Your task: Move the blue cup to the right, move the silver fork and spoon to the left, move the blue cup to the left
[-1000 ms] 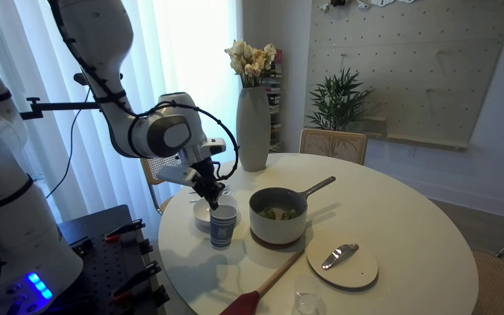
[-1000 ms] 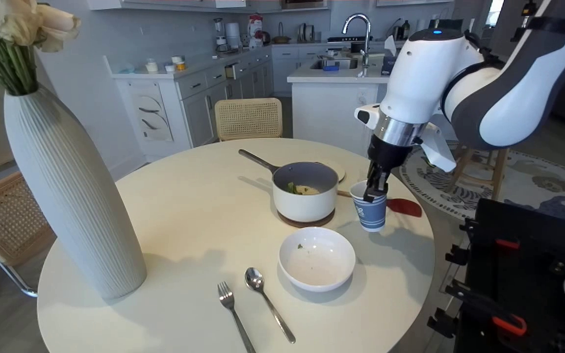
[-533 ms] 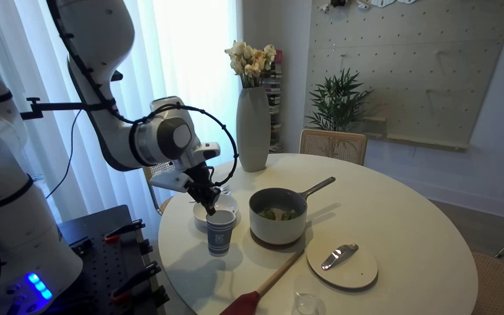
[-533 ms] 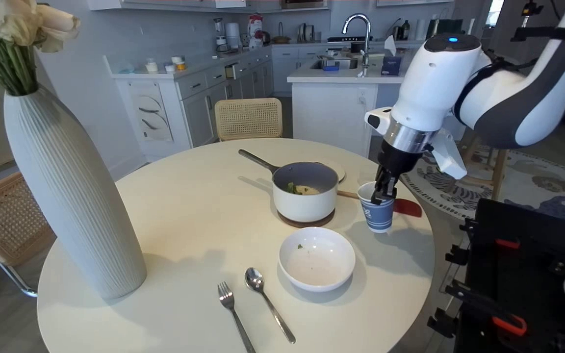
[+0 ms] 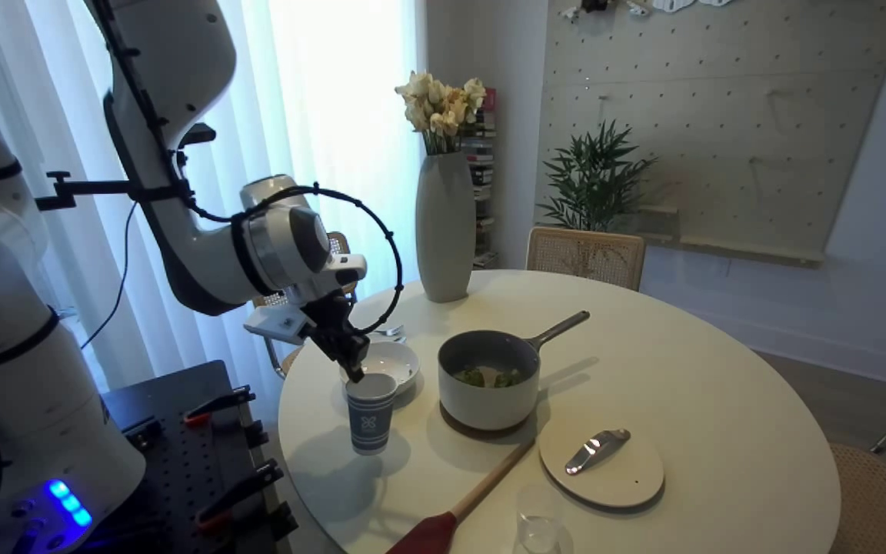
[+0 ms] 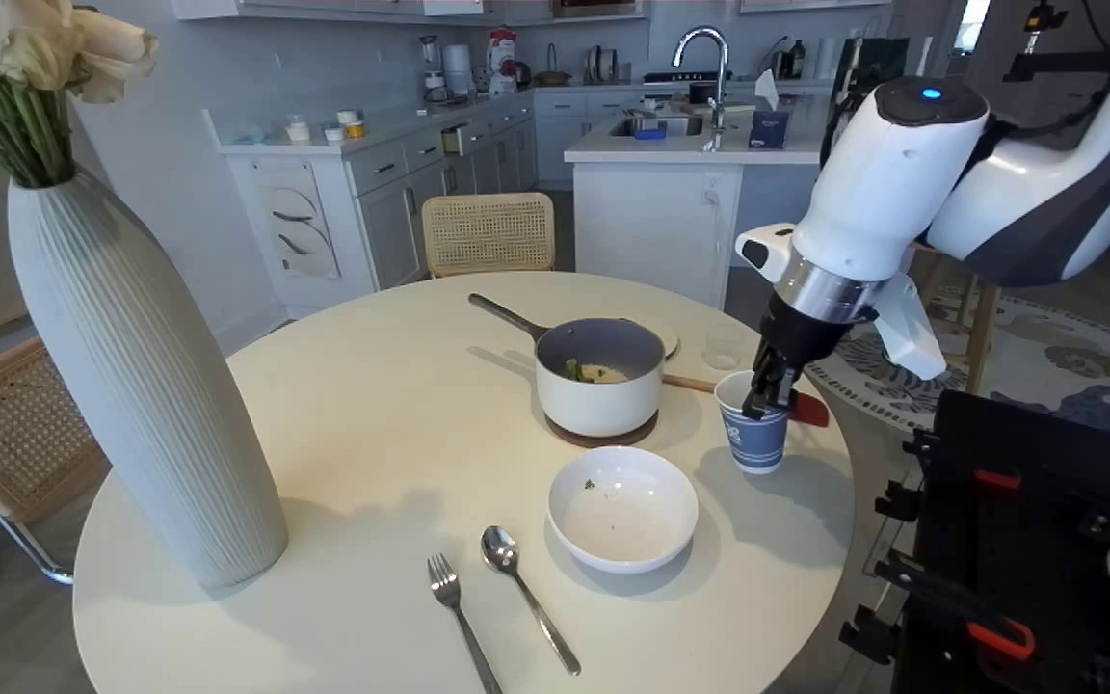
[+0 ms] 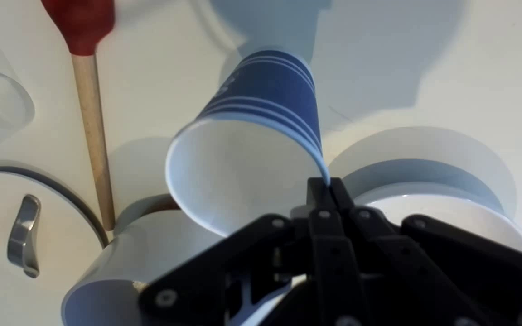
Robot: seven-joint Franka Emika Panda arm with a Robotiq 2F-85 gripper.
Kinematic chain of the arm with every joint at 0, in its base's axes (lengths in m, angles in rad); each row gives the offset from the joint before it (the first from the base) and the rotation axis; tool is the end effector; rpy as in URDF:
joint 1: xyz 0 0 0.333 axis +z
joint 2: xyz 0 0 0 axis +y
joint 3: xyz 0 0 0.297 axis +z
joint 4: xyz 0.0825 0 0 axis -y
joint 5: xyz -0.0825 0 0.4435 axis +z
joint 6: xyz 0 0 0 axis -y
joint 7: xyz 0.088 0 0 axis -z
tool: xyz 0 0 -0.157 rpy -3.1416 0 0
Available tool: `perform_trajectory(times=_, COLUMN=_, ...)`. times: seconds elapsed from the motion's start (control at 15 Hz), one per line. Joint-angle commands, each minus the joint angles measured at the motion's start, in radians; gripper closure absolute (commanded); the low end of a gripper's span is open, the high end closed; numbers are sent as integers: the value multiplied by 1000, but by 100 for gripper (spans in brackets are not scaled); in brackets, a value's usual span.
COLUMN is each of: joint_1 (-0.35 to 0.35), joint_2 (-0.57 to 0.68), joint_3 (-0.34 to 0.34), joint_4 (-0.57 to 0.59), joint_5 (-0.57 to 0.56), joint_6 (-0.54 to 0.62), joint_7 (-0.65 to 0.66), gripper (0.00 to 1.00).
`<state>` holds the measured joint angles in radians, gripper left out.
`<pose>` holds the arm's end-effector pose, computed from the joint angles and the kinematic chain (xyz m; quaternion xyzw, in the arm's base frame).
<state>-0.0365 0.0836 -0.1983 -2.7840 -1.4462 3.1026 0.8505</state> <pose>0.3680 -0.0088 0.0651 0.9746 0.1766 0.1125 0.0794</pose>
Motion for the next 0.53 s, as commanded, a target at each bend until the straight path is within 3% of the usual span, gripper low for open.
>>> perform_trajectory(times=0.0, joint_1=10, joint_2=1, joint_3=1, joint_4=8, joint_5=-91, joint_6=14, joint_7=126, gripper=99)
perform_trajectory(times=0.47, joint_1=13, joint_2=60, joint_3=15, joint_4=74, joint_5=-222, joint_6=18, joint_7=301, gripper=99)
